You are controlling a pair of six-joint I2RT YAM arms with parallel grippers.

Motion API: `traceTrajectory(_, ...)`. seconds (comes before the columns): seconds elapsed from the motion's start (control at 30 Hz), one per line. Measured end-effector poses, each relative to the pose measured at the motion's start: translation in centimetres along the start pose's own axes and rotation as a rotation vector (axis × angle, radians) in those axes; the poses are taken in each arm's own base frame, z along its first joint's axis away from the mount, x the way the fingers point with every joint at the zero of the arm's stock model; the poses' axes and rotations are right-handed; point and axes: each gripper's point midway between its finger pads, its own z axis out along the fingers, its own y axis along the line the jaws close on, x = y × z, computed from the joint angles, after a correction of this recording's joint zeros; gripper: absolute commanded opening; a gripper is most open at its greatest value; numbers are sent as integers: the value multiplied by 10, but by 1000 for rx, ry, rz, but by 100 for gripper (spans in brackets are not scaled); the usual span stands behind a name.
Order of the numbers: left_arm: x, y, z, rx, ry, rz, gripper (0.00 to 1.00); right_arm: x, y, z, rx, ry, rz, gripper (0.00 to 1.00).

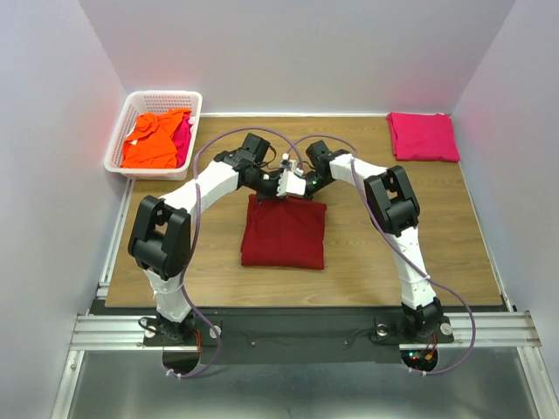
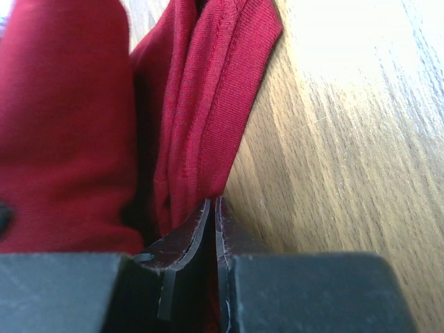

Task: Fold and stack the t-shirts
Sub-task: Fold the tshirt

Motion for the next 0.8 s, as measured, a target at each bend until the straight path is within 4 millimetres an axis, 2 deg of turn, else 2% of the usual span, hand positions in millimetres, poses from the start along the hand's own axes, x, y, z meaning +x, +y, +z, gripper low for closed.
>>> traceTrajectory(0.2, 14, 5, 12, -11, 29, -2, 0, -1, -6, -2, 39, 11, -5, 22)
traceTrajectory(0.33, 22, 4, 16, -19, 42, -3, 0, -17, -17, -11, 134, 8, -59, 29)
traceTrajectory(0.53, 22, 8, 16, -33, 37, 5, 1, -48, -35, -29, 299, -12, -149, 40)
traceTrajectory(0.57, 22, 9, 16, -34, 37, 6, 2, -54, -40, -34, 337, -16, -162, 43)
traceTrajectory(0.63, 23, 9, 16, -35, 37, 6, 14, -61, -44, -42, 378, -27, -175, 44)
traceTrajectory(0.73, 25, 10, 15, -38, 39, -8, 26, -70, -48, -56, 411, -56, -166, 49)
traceTrajectory(0.8, 27, 17, 14, -46, 39, -33, 30, -72, -51, -70, 426, -80, -140, 56)
